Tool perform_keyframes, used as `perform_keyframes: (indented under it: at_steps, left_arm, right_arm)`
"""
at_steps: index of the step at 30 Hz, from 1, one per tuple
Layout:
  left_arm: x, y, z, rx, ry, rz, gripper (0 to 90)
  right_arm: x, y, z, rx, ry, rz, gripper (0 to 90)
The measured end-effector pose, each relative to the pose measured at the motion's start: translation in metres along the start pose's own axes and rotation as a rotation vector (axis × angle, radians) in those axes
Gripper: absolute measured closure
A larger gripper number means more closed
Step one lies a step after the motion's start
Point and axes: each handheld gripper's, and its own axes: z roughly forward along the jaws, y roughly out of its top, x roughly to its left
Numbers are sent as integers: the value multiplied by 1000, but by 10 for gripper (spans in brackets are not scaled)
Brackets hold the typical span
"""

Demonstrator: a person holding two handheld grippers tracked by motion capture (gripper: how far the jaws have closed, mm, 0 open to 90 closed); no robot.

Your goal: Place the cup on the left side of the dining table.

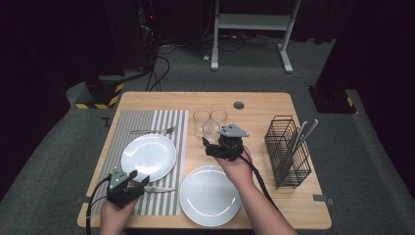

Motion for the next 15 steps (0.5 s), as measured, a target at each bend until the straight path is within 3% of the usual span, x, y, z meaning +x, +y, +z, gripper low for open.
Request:
perform_keyframes:
  at_steps: [6,15]
  left_arm:
    - [0,0,1,0,-2,0,426]
    - [2,0,0,-3,-5,-5,428]
  right_arm:
    - [-1,6,6,-6,-11,2,171]
    - [-7,0,20,17,-32,18,173]
